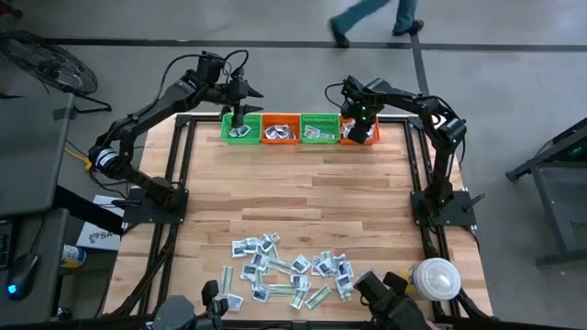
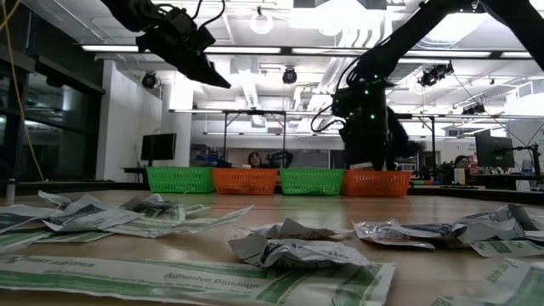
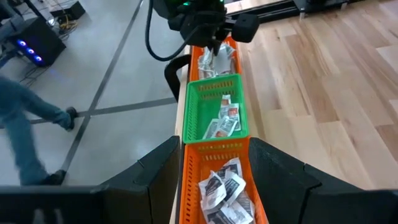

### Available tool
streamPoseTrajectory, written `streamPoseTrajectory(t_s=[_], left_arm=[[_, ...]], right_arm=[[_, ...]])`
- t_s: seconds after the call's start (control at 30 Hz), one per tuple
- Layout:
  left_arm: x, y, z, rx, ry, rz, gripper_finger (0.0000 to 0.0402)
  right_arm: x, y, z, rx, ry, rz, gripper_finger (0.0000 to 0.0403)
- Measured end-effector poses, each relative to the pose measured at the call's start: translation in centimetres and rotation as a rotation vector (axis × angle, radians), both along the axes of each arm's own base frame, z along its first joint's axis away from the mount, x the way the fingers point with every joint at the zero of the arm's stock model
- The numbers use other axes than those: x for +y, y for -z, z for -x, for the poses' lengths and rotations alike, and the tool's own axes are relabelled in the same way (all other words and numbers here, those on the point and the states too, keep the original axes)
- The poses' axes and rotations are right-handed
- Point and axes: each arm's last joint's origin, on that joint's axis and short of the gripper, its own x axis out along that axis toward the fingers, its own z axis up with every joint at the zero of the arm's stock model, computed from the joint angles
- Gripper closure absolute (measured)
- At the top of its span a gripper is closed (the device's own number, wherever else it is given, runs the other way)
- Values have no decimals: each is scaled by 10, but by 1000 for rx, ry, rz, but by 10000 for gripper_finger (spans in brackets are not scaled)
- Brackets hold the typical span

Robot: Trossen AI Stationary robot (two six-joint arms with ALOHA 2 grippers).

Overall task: Pick & Place First Aid Supplies
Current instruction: Put the green bandage pack in the right orange bin, then put the blue alcohol pad in the left green bin

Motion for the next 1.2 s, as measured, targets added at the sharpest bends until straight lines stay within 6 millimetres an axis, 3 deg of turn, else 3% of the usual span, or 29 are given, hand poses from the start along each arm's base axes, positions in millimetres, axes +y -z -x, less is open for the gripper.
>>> streamPoseTrajectory(t_s=[0.23, 0.43, 0.9, 1.2], left_arm=[[0, 0, 0, -1, 3, 0, 215], [0, 0, 0, 0, 3, 0, 215], [-4, 5, 1, 25, 23, 69, 215], [-13, 8, -5, 52, 56, 110, 215]], right_arm=[[2, -7, 2, 1, 69, 29, 301], [8, -33, 7, -54, 116, 89, 262], [55, -116, 20, -354, 155, 154, 262], [101, -137, 14, -410, 60, 69, 263]])
